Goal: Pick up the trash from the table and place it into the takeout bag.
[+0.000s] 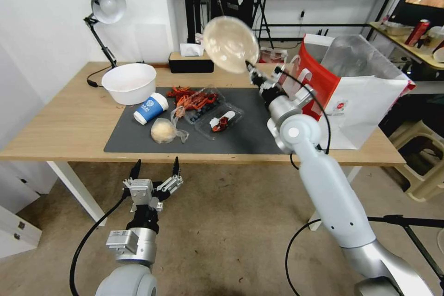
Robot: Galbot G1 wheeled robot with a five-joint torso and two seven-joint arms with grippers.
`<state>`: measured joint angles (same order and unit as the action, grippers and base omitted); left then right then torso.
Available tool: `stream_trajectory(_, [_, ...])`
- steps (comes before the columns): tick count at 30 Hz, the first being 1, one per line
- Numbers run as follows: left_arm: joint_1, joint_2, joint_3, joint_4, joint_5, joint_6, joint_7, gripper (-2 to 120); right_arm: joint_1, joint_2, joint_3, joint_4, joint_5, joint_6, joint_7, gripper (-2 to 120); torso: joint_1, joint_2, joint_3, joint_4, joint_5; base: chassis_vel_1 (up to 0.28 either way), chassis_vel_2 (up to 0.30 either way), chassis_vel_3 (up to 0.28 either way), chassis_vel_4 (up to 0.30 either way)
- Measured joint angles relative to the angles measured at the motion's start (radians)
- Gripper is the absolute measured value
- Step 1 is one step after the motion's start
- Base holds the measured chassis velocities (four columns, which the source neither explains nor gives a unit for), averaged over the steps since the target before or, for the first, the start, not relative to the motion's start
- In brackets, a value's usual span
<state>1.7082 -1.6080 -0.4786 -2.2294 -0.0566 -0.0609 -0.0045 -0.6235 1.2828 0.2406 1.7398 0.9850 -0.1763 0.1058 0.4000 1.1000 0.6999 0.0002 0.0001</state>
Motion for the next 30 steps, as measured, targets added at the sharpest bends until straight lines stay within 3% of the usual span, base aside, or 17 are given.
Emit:
stream_trajectory(5, [0.001, 0.0, 0.0, -0.004, 0.001, 0.0, 0.0, 100, 0.007, -0.061, 0.041, 0.036, -0.163, -0.029, 0.011, 0, 0.0, 0.0, 0.0, -0.0004, 0.0, 0.0, 0.0, 0.0, 0.0])
stream_trajectory(6, [0.001, 0.0, -0.001, -0.006, 0.001, 0.001, 0.001, 100, 0.007, -0.094, 0.055, 0.048, -0.246, -0.037, 0.021, 0, 0.0, 0.0, 0.0, -0.0005, 0.0003, 0.0, 0.0, 0.0, 0.0])
stream_trajectory(12, [0.0, 0.0, 0.004, -0.006, 0.008, 0.002, 0.005, 100, -0.038, -0.182, 0.142, 0.155, -0.385, -0.069, 0.064, 0, 0.0, 0.0, 0.0, -0.0003, 0.0, 0.0, 0.0, 0.0, 0.0])
stream_trajectory(23, [0.006, 0.0, 0.01, -0.006, 0.016, -0.002, 0.009, 100, -0.226, -0.246, 0.338, 0.263, -0.527, -0.096, 0.053, 0, 0.0, 0.0, 0.0, -0.0002, 0.0001, 0.0, 0.0, 0.0, 0.0])
stream_trajectory(30, [0.009, 0.0, 0.014, -0.01, 0.019, -0.005, 0.011, 100, -0.347, -0.25, 0.405, 0.306, -0.54, -0.1, 0.054, 0, 0.0, 0.0, 0.0, -0.0002, 0.0, 0.0, 0.0, 0.0, 0.0])
